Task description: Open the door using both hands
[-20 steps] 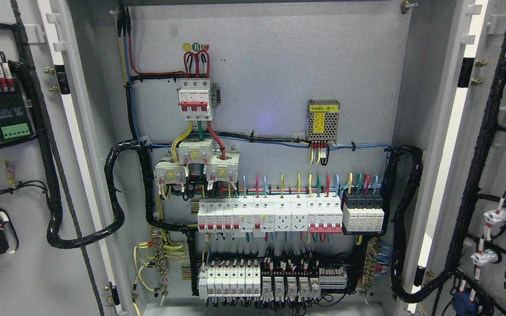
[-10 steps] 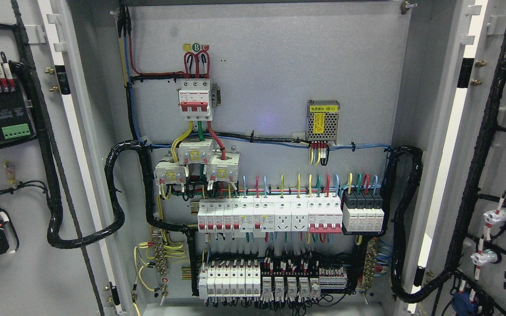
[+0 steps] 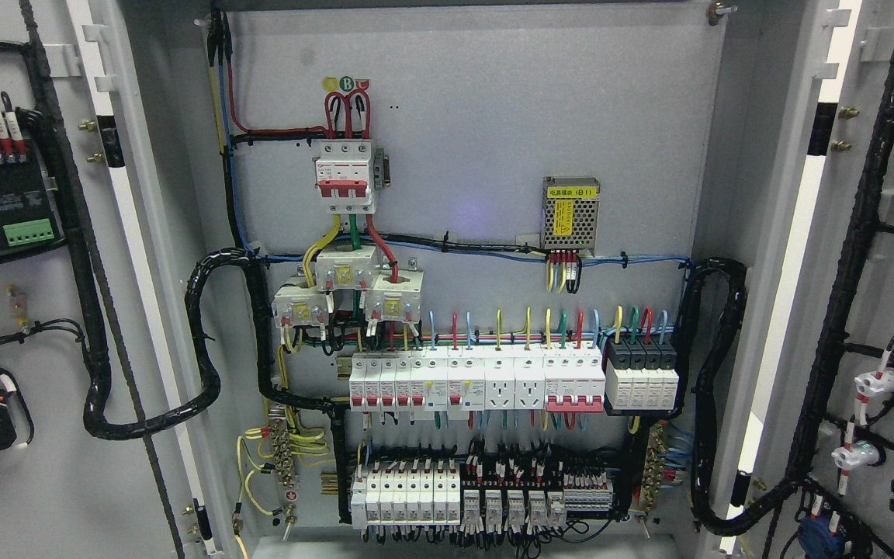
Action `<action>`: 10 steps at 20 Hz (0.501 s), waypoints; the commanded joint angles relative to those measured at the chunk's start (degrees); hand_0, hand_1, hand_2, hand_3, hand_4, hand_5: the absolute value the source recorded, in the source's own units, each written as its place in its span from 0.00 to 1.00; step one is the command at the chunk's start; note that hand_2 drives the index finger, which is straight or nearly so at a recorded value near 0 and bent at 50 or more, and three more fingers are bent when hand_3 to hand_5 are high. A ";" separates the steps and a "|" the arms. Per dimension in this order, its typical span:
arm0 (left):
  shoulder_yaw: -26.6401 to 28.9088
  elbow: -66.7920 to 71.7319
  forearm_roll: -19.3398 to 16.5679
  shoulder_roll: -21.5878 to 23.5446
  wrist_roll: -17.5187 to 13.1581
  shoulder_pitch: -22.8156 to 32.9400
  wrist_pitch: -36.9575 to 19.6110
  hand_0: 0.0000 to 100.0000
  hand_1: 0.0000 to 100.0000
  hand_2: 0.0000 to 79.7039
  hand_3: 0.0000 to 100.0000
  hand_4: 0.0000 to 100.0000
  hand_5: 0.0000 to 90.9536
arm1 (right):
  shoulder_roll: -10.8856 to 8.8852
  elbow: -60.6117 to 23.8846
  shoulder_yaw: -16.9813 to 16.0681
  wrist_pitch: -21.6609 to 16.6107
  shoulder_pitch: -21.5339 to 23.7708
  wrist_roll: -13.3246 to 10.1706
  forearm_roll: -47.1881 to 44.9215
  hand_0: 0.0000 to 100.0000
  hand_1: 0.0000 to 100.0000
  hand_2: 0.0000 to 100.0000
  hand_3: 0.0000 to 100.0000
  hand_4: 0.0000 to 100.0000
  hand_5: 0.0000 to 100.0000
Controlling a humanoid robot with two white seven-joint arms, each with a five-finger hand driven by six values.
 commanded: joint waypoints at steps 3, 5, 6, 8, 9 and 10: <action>1.21 27.43 -0.57 -3.04 0.89 -5.20 0.73 0.00 0.00 0.00 0.00 0.04 0.00 | 7.97 26.90 -1.12 12.28 -9.75 -4.41 0.64 0.00 0.00 0.00 0.00 0.00 0.00; 1.04 30.86 -1.61 -4.00 0.98 -5.99 0.91 0.00 0.00 0.00 0.00 0.04 0.00 | 8.41 27.52 -0.76 15.36 -11.24 -7.15 2.47 0.00 0.00 0.00 0.00 0.00 0.00; 0.95 32.18 -1.79 -4.44 0.98 -6.26 1.08 0.00 0.00 0.00 0.00 0.04 0.00 | 8.50 27.87 -0.94 16.42 -11.51 -7.51 4.05 0.00 0.00 0.00 0.00 0.00 0.00; 0.95 34.38 -1.88 -4.89 0.81 -7.13 1.70 0.00 0.00 0.00 0.00 0.04 0.00 | 9.29 28.66 -1.12 19.23 -12.21 -7.77 7.31 0.00 0.00 0.00 0.00 0.00 0.00; 1.03 35.00 -1.88 -5.24 0.89 -7.49 2.92 0.00 0.00 0.00 0.00 0.04 0.00 | 10.25 29.45 -1.03 20.72 -13.17 -8.38 7.93 0.00 0.00 0.00 0.00 0.00 0.00; 0.86 35.09 -1.88 -5.94 0.89 -7.58 5.02 0.00 0.00 0.00 0.00 0.04 0.00 | 10.96 30.68 -1.03 22.22 -13.79 -9.52 8.11 0.00 0.00 0.00 0.00 0.00 0.00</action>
